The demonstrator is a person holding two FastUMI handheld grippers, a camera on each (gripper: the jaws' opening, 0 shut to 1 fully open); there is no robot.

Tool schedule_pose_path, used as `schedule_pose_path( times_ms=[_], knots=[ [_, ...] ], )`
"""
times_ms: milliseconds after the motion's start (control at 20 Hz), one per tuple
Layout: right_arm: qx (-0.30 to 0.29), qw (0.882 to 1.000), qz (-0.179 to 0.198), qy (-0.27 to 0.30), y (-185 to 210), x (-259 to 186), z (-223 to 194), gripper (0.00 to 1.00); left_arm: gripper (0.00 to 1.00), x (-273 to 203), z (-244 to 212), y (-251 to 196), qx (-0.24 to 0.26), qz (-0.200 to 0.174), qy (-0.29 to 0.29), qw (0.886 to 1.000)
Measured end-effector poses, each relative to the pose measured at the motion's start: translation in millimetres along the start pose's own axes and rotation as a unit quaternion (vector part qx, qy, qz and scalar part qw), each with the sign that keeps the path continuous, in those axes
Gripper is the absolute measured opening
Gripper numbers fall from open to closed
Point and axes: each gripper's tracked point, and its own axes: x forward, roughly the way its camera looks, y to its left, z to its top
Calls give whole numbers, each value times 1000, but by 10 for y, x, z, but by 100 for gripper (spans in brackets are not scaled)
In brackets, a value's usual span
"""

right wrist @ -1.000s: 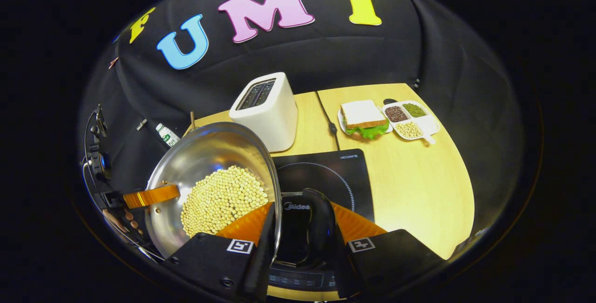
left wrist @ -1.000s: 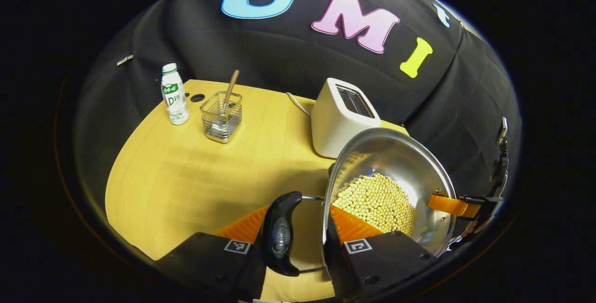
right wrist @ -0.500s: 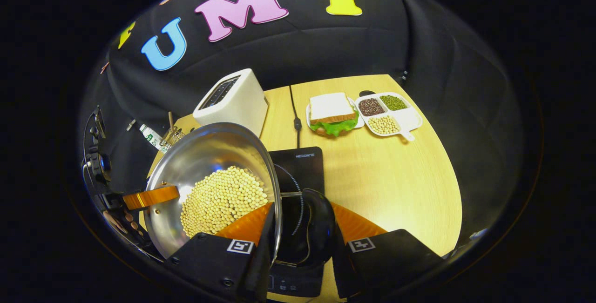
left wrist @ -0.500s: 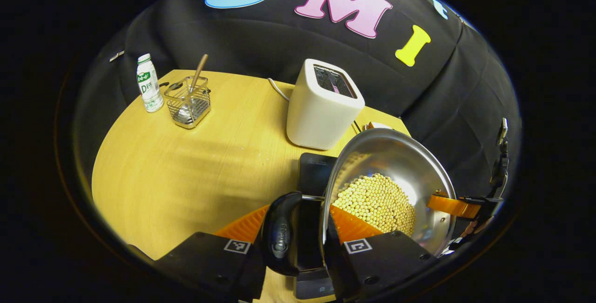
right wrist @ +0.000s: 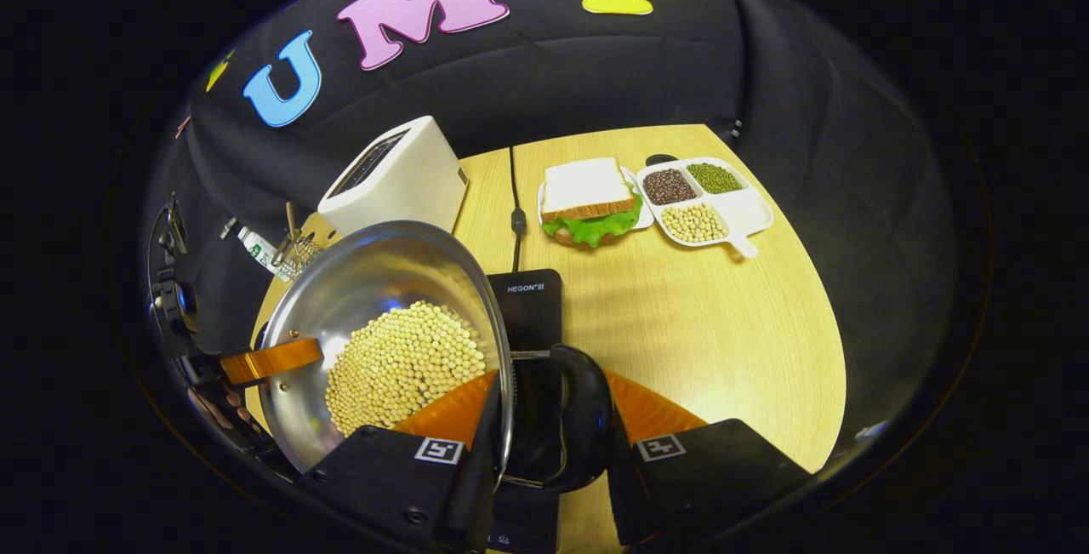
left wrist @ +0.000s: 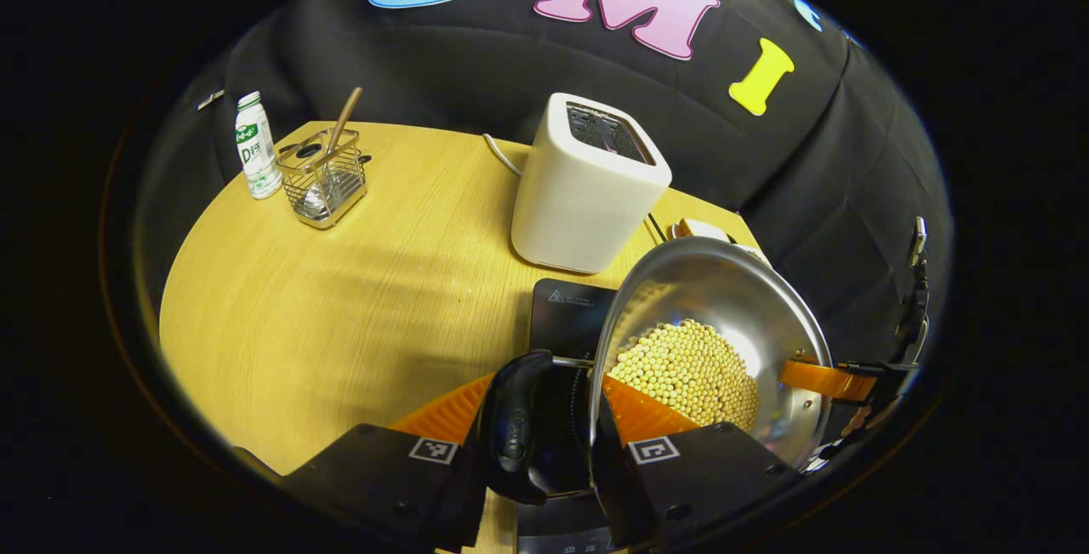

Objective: First push the handle of the pot to place it horizontally, then grasp the pot with both hands and set it on the induction cooktop.

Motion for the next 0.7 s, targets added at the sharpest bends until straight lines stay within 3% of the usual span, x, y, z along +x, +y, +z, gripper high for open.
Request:
schedule_pose_path(
  times_ms=[50, 100, 250, 300, 450, 500, 550, 700],
  knots=[
    [0, 1000, -1, 1, -11, 29, 1, 54, 58, 16, -1, 0, 0, -1, 0, 1000],
    [0, 1000, -2, 2, -22, 50, -12, 59, 58, 40, -9, 3, 0, -2, 0, 1000],
    [-3, 1000, -6, 3, -45, 106, -5, 54, 58, 121, -33, 27, -2, -4, 1, 1000],
    [-4, 1000, -8, 3, -52, 124, -9, 58, 58, 137, -30, 31, -3, -5, 0, 1000],
    [0, 1000, -6, 1, -55, 162, -7, 59, 59, 209, -19, 30, 2, -10, -7, 1000],
    [0, 1000, -5, 1, -129, 172, -14, 54, 58, 198, -1, 39, 7, -10, -10, 1000],
    [2, 1000, -2, -4, -119, 176, 24, 58, 59, 196, 24, 58, 6, -8, -12, 1000],
    [2, 1000, 4, -10, -115, 196, 25, 59, 60, 183, 5, 59, -3, -10, -11, 1000]
  ],
)
